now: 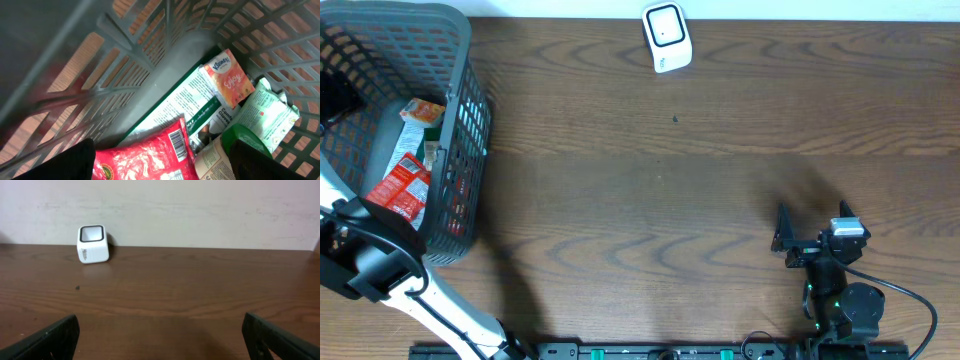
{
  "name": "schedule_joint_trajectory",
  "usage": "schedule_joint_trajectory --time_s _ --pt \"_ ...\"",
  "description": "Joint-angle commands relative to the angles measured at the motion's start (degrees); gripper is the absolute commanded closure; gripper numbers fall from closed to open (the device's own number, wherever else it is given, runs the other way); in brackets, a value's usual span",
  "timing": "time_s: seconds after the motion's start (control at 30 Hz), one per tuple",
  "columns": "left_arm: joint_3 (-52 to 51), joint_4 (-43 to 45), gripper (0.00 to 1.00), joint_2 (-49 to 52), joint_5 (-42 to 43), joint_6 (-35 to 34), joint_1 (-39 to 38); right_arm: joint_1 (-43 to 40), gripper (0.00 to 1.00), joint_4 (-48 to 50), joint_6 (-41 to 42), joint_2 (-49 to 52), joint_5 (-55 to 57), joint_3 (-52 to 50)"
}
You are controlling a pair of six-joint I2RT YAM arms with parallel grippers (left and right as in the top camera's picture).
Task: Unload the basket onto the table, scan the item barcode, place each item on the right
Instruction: 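Grasp the green-capped jar in the basket with the left gripper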
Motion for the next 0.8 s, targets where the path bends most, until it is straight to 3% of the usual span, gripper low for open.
schedule_joint_trajectory --time_s 0.0,0.63,0.77 --pt "1.0 -0.4 0.14 2.1 0.5 0.8 0.2 0.1 0.01 -0.2 0.8 -0.3 -0.3 -0.1" --pt "1.0 -1.6 0.14 2.4 0.6 1.0 0.2 0.1 0.01 -0.2 0.8 -0.3 -0.3 -0.1" --pt "1.0 -3.5 0.13 2.4 5.3 5.5 0.1 0.1 0.01 -0.2 0.8 -0.3 -0.3 -0.1"
